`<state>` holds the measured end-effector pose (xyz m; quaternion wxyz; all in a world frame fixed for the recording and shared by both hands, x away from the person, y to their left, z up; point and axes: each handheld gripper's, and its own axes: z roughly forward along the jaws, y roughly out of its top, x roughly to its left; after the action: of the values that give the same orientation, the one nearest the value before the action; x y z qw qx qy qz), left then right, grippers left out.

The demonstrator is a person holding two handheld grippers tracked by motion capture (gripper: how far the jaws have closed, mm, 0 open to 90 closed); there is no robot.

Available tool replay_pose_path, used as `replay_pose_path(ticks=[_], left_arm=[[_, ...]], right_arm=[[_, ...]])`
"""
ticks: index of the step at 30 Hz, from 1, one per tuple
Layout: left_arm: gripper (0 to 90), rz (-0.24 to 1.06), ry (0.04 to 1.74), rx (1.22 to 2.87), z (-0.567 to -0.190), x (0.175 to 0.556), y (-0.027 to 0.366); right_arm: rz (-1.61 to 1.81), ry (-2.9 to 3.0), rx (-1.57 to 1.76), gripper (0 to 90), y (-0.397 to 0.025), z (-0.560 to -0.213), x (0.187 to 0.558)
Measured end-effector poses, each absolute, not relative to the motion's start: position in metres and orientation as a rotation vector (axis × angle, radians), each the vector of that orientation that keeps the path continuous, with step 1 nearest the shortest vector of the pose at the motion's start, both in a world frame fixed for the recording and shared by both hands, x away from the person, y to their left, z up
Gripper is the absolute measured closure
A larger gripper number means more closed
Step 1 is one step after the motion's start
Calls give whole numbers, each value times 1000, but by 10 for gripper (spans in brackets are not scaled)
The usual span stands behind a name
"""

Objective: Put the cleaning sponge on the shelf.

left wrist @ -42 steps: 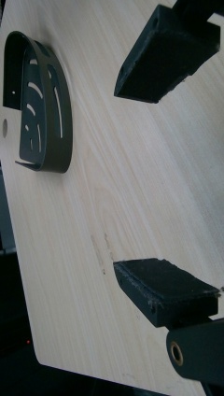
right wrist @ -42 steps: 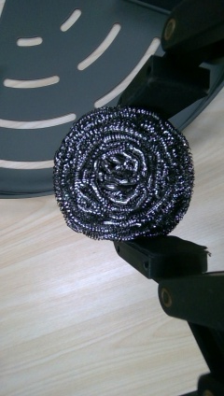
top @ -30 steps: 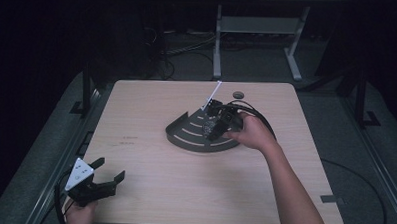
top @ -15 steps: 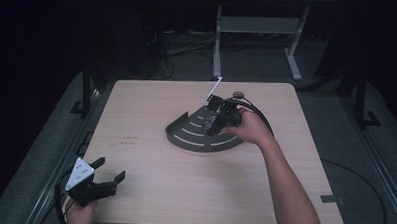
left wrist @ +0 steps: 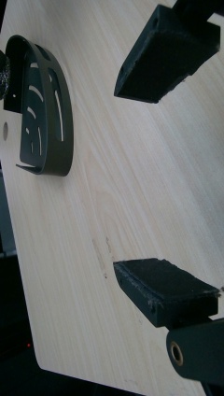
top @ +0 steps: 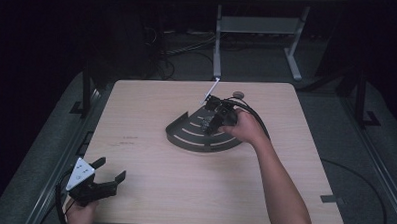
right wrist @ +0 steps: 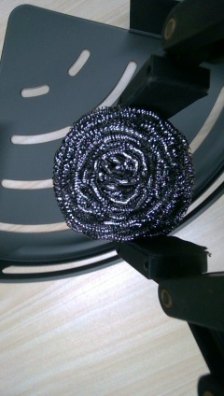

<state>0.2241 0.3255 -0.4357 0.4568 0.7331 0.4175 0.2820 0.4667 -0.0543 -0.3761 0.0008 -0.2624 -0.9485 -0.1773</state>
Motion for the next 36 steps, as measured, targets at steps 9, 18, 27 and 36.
replay_pose_path(ticks=[9,18,27,36], left_arm=[[132,696,1024,1813,-436,225,324],[132,691,1024,1815,-436,226,324],[132,689,1028,1808,-436,226,326],[132,693,1021,1822,-436,226,323]], right_arm=[[-559,-2969,-868,346,-55,-383,474],[-551,-2957,-912,345,-51,-397,484],[-530,-2943,-937,344,-47,-407,488],[-545,-2912,-985,342,-48,-419,490]])
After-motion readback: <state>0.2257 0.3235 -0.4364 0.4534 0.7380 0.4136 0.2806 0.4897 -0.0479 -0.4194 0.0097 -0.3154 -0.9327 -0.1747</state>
